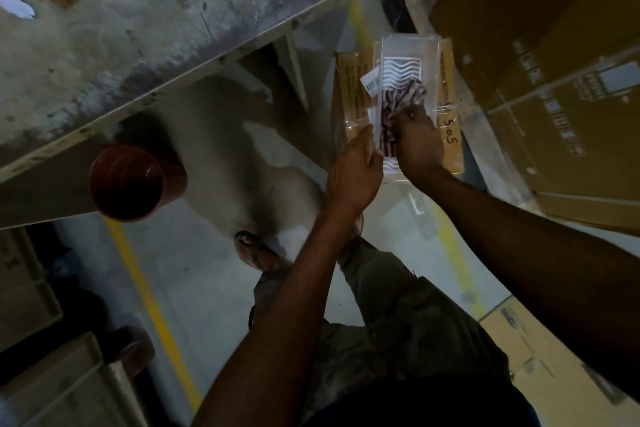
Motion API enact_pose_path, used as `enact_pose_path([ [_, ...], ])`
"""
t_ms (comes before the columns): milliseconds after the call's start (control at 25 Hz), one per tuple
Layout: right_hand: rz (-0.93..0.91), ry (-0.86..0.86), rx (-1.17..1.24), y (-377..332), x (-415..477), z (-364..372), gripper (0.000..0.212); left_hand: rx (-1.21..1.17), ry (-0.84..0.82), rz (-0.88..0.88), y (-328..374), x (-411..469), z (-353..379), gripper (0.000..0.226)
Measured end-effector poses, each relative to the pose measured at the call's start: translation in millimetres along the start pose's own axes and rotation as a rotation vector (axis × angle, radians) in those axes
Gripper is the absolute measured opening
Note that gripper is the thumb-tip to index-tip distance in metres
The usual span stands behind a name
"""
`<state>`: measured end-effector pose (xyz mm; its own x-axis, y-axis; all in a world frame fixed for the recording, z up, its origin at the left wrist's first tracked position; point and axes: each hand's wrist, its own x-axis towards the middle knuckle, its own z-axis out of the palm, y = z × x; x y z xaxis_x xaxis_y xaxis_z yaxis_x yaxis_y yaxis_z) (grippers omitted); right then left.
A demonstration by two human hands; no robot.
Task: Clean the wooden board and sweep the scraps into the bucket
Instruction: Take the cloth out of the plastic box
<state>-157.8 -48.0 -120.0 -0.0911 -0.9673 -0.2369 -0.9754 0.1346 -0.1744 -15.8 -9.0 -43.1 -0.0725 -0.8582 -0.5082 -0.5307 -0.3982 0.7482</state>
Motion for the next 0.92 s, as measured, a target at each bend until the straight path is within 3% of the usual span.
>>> enact_pose_path([
  [280,0.012,0.459,0.628,-21,-40,-93,0.008,-0.359,0.063,-0.082,25,-28,-32,0.041],
  [480,-0.094,0.279,0.932,-82,-114,-177,0.024,-0.864,-0.075,-0.283,94,-60,-91,0.055],
  [560,-0.175,0.116,0.936,-108,-132,-195,0.036,-0.965,-0.099,-0.221,98,-75,-120,0.054],
  [680,-0.257,-0.009,1.012,-146,-141,-212,0.040,-0.936,-0.014,-0.063,83,-95,-162,0.037],
  [800,-0.257,0.146,1.036,-187,-138,-234,0.026,-0.908,0.100,-0.063,61,-117,-221,0.035],
  [880,-0.302,0.156,0.935,-214,-129,-248,0.038,-0.896,0.076,-0.062,52,-141,-265,0.036],
  [920,-0.361,0.061,0.892,-231,-127,-256,0.052,-0.874,0.045,-0.044,48,-156,-286,0.034],
])
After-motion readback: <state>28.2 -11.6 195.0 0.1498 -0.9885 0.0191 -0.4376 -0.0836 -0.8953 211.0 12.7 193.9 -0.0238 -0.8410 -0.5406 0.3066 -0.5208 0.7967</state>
